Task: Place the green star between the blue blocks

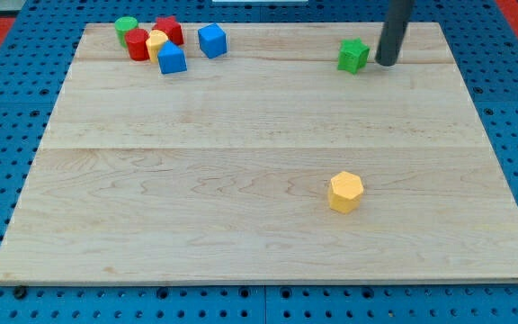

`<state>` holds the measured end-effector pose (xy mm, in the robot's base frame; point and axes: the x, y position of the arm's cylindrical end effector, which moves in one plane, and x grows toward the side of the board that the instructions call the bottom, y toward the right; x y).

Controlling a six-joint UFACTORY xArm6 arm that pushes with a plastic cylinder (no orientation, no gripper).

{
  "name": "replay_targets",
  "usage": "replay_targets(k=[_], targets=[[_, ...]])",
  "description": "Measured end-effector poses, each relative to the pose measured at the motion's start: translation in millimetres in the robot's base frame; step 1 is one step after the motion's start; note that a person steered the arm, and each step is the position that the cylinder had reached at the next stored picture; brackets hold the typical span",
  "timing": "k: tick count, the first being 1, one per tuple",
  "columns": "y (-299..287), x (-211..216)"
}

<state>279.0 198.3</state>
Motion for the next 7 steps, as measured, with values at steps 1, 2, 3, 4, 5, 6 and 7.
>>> replay_targets(k=[1, 2, 3, 4, 5, 6, 7], targets=[[-15, -6], [-98, -1], [-141, -3], [-140, -11], [-138, -31], [-198, -19], [-254, -4]])
